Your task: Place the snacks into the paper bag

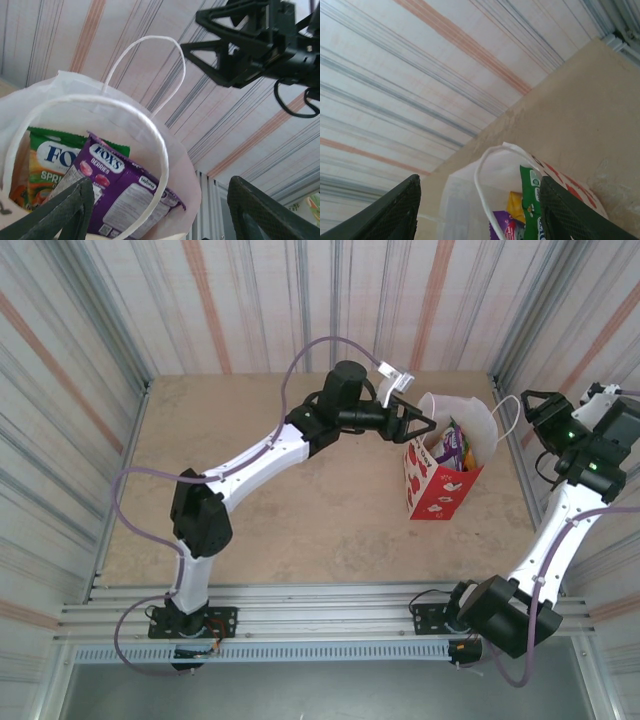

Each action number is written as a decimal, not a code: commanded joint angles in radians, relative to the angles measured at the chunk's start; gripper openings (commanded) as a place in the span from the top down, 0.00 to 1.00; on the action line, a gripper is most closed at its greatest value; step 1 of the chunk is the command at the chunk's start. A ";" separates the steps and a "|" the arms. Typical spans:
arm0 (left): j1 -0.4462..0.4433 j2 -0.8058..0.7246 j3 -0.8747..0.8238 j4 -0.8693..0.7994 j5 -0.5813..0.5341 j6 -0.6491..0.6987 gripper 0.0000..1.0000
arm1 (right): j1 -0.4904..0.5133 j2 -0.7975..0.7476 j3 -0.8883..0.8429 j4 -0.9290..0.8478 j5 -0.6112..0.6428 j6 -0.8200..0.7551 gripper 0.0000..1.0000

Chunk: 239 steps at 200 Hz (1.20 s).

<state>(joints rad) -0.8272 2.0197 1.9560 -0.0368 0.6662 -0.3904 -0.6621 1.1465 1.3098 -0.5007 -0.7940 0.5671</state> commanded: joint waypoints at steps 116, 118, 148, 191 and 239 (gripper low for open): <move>-0.020 0.107 0.163 0.042 0.008 -0.030 0.95 | -0.047 0.042 -0.072 0.125 -0.249 0.023 0.38; -0.020 0.107 0.162 0.042 0.009 -0.030 0.95 | -0.047 0.044 -0.073 0.127 -0.253 0.023 0.38; -0.020 0.098 0.150 0.043 0.009 -0.025 0.98 | -0.035 0.067 -0.081 0.157 -0.283 0.026 0.39; -0.017 0.085 0.128 0.044 0.007 -0.009 0.99 | 0.000 0.114 -0.088 0.219 -0.319 0.039 0.42; -0.010 0.082 0.118 0.045 0.009 -0.002 1.00 | 0.019 0.157 -0.081 0.248 -0.356 0.041 0.47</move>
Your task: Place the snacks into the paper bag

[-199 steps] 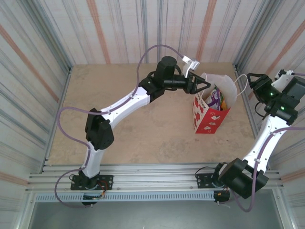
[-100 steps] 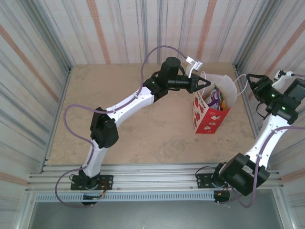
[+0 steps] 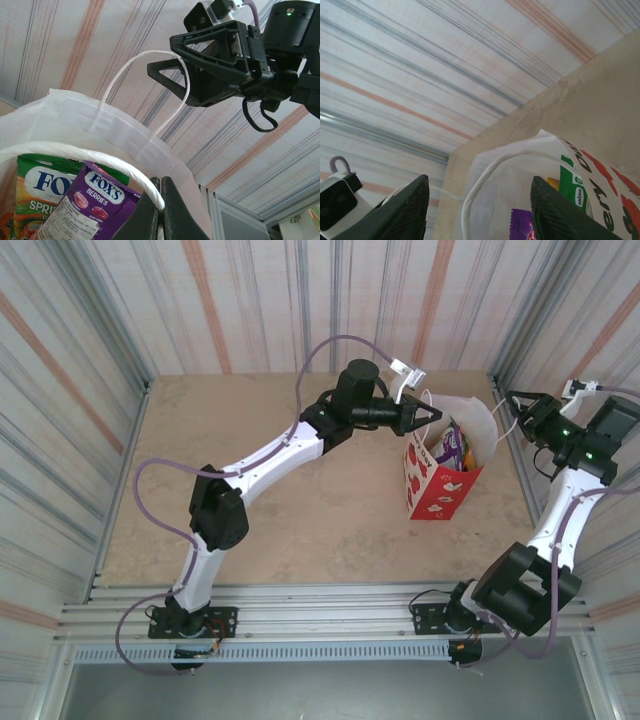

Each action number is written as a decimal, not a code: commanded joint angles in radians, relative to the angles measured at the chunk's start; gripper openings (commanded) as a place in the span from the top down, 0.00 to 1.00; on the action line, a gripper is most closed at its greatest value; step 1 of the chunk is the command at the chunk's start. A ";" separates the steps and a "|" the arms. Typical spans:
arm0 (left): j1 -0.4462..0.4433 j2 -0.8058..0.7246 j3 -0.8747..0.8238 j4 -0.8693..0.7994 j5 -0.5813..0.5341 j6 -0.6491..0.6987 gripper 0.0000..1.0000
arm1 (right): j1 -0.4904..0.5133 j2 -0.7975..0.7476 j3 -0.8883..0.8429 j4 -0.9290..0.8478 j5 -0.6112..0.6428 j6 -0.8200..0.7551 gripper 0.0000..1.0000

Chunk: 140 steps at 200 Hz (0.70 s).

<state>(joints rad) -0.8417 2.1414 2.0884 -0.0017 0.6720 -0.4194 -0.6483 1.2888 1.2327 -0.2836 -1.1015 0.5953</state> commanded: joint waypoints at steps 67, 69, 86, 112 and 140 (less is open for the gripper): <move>0.009 -0.040 -0.029 0.019 0.010 0.033 1.00 | 0.013 0.034 0.009 0.037 -0.066 0.018 0.72; 0.009 -0.040 -0.027 0.019 0.011 0.034 1.00 | 0.013 0.032 0.010 0.036 -0.065 0.018 0.74; 0.015 -0.070 -0.029 0.012 0.011 0.032 1.00 | 0.018 0.018 0.020 0.035 -0.057 0.022 0.86; 0.024 -0.100 -0.030 -0.024 0.003 0.063 1.00 | 0.028 -0.018 0.038 0.036 -0.026 0.042 1.00; 0.042 -0.149 -0.029 -0.085 -0.005 0.107 1.00 | 0.075 -0.057 0.070 0.037 0.020 0.057 1.00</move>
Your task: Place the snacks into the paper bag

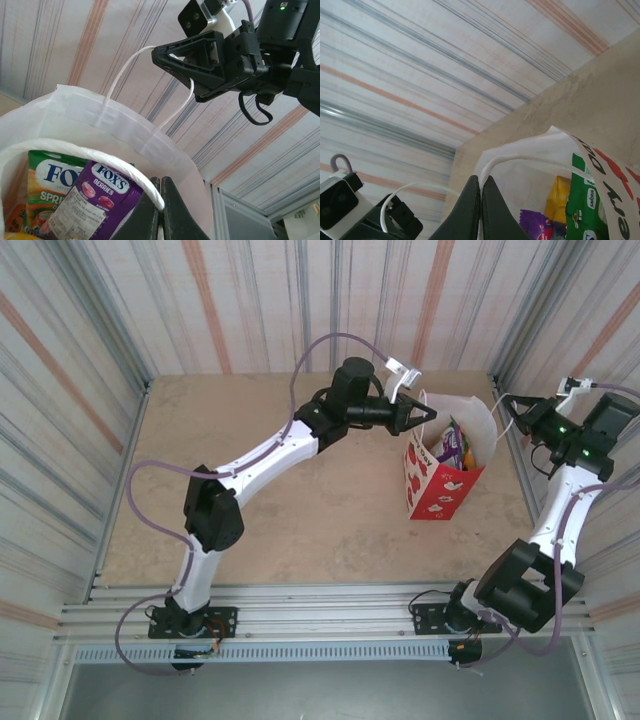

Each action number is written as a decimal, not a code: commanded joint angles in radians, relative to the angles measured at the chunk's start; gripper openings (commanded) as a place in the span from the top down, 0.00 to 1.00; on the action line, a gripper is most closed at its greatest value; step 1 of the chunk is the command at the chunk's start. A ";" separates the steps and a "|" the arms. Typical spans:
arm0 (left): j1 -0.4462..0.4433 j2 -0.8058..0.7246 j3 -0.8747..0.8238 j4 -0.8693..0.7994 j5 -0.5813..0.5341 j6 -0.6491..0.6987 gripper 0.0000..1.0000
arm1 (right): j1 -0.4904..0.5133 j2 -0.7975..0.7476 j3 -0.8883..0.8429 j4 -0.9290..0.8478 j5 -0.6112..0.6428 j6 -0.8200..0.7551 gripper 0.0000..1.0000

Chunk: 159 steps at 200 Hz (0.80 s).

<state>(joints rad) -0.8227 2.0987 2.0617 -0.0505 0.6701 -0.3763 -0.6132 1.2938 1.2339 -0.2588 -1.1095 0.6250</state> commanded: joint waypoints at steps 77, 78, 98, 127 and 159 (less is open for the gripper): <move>0.136 -0.328 -0.135 -0.210 -0.050 0.176 1.00 | 0.342 -0.079 0.119 0.028 0.273 0.031 1.00; 0.138 -0.331 -0.137 -0.211 -0.050 0.176 1.00 | 0.347 -0.078 0.121 0.028 0.279 0.031 1.00; 0.185 -0.402 -0.200 -0.240 -0.058 0.196 1.00 | 0.444 -0.057 0.126 0.047 0.353 0.030 1.00; 0.259 -0.491 -0.276 -0.288 -0.061 0.225 1.00 | 0.574 -0.023 0.143 0.082 0.446 0.027 1.00; 0.345 -0.580 -0.364 -0.339 -0.060 0.250 1.00 | 0.703 0.018 0.161 0.108 0.536 0.010 1.00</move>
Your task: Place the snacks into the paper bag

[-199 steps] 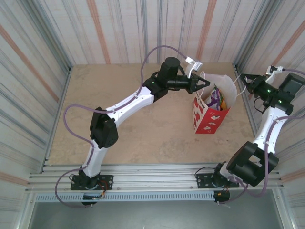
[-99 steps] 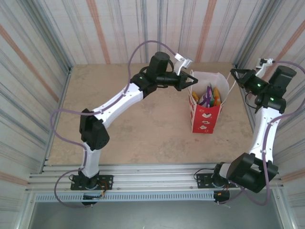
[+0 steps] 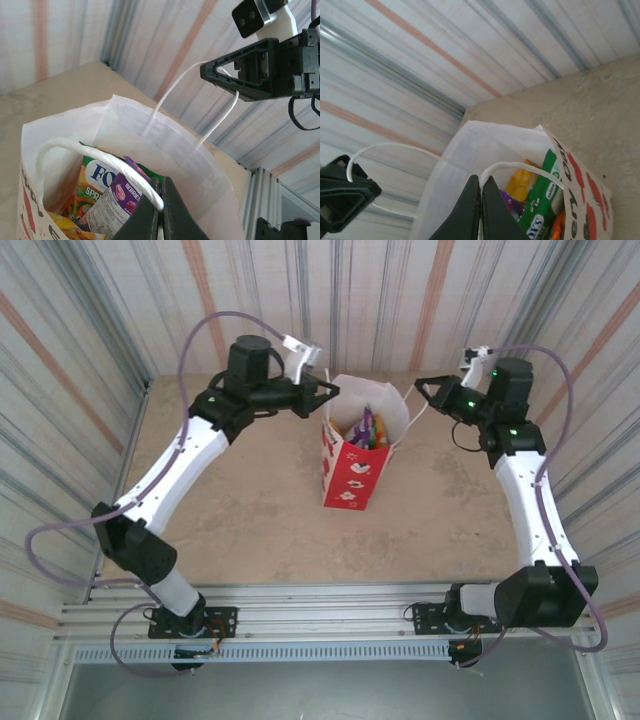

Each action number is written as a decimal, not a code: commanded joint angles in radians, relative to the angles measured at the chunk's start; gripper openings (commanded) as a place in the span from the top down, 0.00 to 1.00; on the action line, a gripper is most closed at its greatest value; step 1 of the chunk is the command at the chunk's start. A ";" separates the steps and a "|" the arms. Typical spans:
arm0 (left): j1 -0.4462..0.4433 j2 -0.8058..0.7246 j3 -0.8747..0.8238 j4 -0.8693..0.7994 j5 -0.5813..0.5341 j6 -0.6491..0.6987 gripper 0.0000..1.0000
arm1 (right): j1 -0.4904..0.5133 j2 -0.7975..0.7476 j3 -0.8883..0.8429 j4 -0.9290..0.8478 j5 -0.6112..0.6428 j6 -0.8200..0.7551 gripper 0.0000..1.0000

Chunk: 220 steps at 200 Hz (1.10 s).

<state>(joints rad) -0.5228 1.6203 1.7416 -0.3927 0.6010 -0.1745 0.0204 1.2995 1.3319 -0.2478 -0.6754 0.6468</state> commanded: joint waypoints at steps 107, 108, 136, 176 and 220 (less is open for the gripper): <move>0.137 -0.317 -0.308 -0.078 -0.097 0.048 0.43 | 0.228 0.018 0.007 0.029 0.215 -0.096 0.50; 0.137 -0.318 -0.306 -0.082 -0.099 0.048 0.42 | 0.226 0.016 0.008 0.024 0.216 -0.098 0.49; 0.159 -0.353 -0.281 -0.172 -0.184 0.024 0.28 | 0.173 -0.074 -0.002 -0.083 0.263 -0.145 0.38; 0.240 -0.504 -0.412 -0.219 -0.346 -0.008 0.13 | 0.025 -0.230 -0.139 -0.180 0.309 -0.194 0.24; 0.371 -0.726 -0.743 -0.063 -0.576 0.018 0.01 | -0.075 -0.354 -0.449 -0.077 0.407 -0.259 0.01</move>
<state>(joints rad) -0.2062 0.9714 1.1454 -0.5285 0.1982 -0.1726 -0.0238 0.9695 1.0332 -0.3412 -0.3519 0.4526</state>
